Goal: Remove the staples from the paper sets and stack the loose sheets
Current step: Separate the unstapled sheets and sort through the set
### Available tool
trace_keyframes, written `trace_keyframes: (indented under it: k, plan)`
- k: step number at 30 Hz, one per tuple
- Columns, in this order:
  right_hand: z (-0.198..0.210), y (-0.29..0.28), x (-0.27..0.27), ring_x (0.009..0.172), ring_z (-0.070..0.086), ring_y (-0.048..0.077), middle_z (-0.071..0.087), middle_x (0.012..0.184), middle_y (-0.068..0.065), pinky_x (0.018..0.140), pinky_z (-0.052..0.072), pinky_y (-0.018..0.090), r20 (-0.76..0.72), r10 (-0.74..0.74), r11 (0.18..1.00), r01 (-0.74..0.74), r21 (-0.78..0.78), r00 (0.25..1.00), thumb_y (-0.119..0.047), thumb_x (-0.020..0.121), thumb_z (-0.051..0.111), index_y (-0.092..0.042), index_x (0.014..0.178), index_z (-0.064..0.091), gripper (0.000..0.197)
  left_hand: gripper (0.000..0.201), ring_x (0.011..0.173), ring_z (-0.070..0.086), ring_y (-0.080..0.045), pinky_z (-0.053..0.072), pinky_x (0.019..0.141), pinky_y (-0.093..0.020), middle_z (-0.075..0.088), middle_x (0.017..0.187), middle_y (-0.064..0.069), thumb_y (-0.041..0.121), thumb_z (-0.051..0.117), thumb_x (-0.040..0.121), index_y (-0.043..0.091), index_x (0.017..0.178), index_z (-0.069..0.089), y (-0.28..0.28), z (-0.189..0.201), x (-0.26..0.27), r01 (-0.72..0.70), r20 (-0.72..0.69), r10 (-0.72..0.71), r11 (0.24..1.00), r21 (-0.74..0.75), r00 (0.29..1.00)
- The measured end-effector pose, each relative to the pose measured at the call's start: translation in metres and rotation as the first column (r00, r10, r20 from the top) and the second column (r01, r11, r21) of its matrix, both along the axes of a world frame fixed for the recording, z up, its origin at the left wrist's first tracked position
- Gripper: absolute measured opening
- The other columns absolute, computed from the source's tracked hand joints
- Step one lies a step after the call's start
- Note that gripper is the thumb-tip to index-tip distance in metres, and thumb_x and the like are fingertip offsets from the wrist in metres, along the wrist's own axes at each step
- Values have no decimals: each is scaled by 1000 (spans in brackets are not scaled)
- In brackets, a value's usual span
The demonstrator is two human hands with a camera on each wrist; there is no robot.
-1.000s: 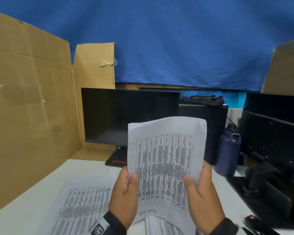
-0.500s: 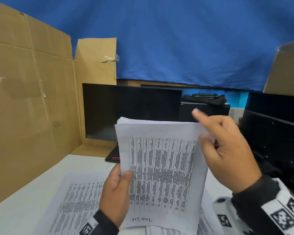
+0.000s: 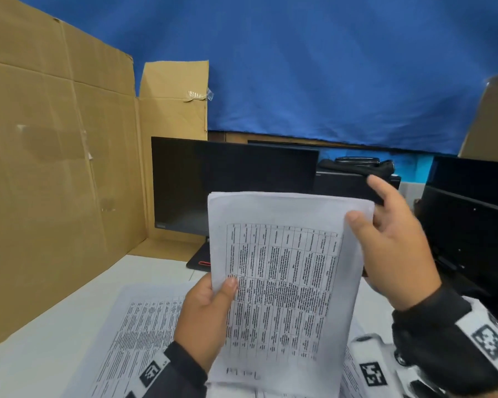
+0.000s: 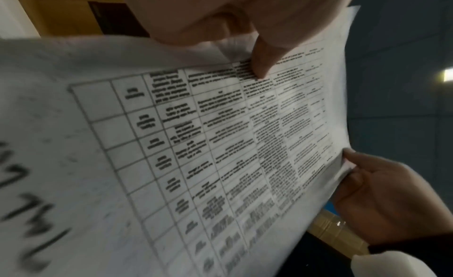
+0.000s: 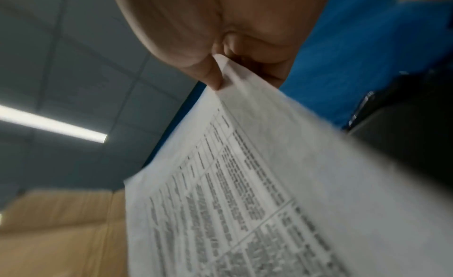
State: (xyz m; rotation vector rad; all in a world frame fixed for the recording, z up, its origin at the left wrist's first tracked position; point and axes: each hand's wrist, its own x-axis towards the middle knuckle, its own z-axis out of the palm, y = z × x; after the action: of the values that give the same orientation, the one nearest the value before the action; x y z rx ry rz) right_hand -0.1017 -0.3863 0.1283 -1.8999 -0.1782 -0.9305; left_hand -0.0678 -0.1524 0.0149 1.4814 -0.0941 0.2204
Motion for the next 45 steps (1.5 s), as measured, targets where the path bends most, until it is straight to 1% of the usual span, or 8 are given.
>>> trace_keyframes:
  k: [3, 7, 13, 28, 32, 36, 39, 45]
  plan:
    - [10, 3, -13, 101, 74, 26, 77, 107, 4, 96, 55, 55, -157, 233, 899, -151, 411, 960, -23, 102, 54, -19, 126, 64, 26, 19, 108, 72, -36, 55, 98, -57, 80, 105, -9, 24, 62, 100, 28, 99, 80, 6, 7, -3, 81, -74, -85, 995, -53, 994]
    - [5, 5, -25, 97, 74, 36, 78, 100, 15, 86, 58, 52, -169, 310, 835, -183, 519, 936, -18, 103, 50, -11, 111, 72, 24, 21, 103, 76, -36, 57, 96, -53, 79, 109, -16, 12, 60, 99, 10, 109, 79, 20, 10, -11, 262, -200, -267, 964, -55, 943]
    - [-17, 19, -24, 99, 72, 42, 77, 99, 18, 97, 51, 64, -165, 240, 823, -110, 558, 957, -15, 102, 52, -9, 104, 73, 22, 27, 111, 73, -29, 51, 106, -54, 79, 114, -5, 22, 51, 106, 19, 117, 76, 25, 6, -24, 205, -149, -211, 977, -54, 966]
    - [-16, 19, -33, 94, 75, 27, 78, 100, 8, 80, 61, 41, -88, 241, 894, -185, 408, 967, -15, 102, 54, -12, 104, 72, 18, 29, 92, 78, -18, 60, 89, -53, 82, 95, 7, 31, 49, 107, 35, 96, 75, 32, 34, -46, -73, 78, 59, 978, 194, 995]
    - [-65, -33, -29, 92, 69, 9, 75, 102, -7, 82, 52, 25, -248, -93, 990, 63, -128, 964, -26, 97, 61, -23, 109, 72, 16, 26, 88, 78, -21, 61, 85, -56, 81, 91, 9, 36, 51, 106, 36, 96, 74, 55, 40, -39, -207, 97, 187, 935, 289, 978]
    - [-143, -120, -37, 114, 57, 31, 62, 127, 5, 99, 46, 48, -441, -658, 702, 285, -653, 610, -38, 93, 58, -27, 123, 65, 33, 29, 74, 74, -28, 62, 72, -54, 77, 77, 10, 37, 51, 106, 42, 88, 72, 73, 47, -38, -248, 99, 227, 877, 412, 969]
    - [-172, -154, -47, 123, 50, 37, 55, 137, 10, 103, 42, 49, -627, -724, 687, 227, -690, 289, -62, 91, 48, -30, 133, 55, 53, 30, 65, 69, -31, 59, 66, -50, 73, 66, -2, 38, 49, 106, 41, 85, 70, 72, 40, -36, -217, 91, 201, 805, 552, 975]
    - [-199, -168, -45, 110, 62, 31, 66, 117, 8, 95, 48, 45, -664, -688, 721, 177, -669, 293, -61, 94, 40, -25, 116, 55, 45, 34, 67, 65, -22, 48, 63, -34, 69, 67, -1, 33, 47, 106, 22, 78, 64, 49, 16, -32, -91, 83, 43, 649, 755, 996]
